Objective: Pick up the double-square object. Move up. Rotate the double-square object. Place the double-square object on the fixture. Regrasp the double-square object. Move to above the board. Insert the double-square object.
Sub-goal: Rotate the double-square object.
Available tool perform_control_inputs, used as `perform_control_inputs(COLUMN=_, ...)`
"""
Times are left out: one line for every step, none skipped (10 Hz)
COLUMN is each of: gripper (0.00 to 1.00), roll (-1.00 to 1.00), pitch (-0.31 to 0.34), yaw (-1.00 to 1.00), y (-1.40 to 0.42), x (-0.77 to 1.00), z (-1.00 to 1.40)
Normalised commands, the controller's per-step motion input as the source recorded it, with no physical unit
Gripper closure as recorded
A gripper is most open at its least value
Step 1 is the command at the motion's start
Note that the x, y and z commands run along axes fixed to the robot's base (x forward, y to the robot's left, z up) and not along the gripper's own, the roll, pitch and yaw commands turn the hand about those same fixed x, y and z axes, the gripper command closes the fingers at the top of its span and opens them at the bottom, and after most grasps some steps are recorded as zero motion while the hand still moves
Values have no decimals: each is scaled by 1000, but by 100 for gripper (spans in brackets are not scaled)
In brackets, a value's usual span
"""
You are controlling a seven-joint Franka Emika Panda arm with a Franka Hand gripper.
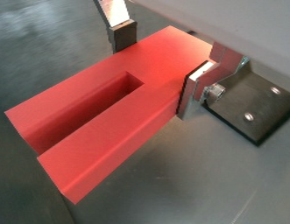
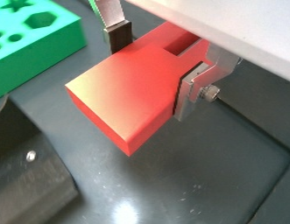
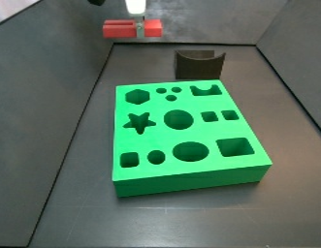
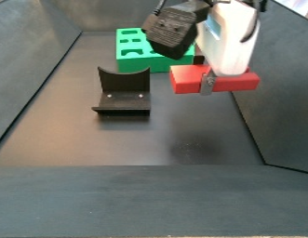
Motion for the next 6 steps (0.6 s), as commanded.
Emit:
perform_control_inputs(gripper=100, roll=-15, pitch=-4, yaw=-1000, y=20, x=3, z=-4)
perform_control_inputs(gripper=100, roll=-15, pitch=-5, yaw=-1000, y=20, x=3, z=-4)
perform_control_inputs(gripper=100, roll=-16, pitch=-5, yaw=-1000, y=21, x=3, z=-4)
perform_control_inputs(gripper=100, roll=-17, pitch=-5, yaw=-1000, y=21, x=3, z=-4)
perform_control_inputs(gripper=100, roll=-17, pitch=-5, yaw=-1000, y=21, x=3, z=-4)
perform_control_inputs(gripper=100, roll=-19, pitch=-6, yaw=-1000, y=21, x=3, z=-4)
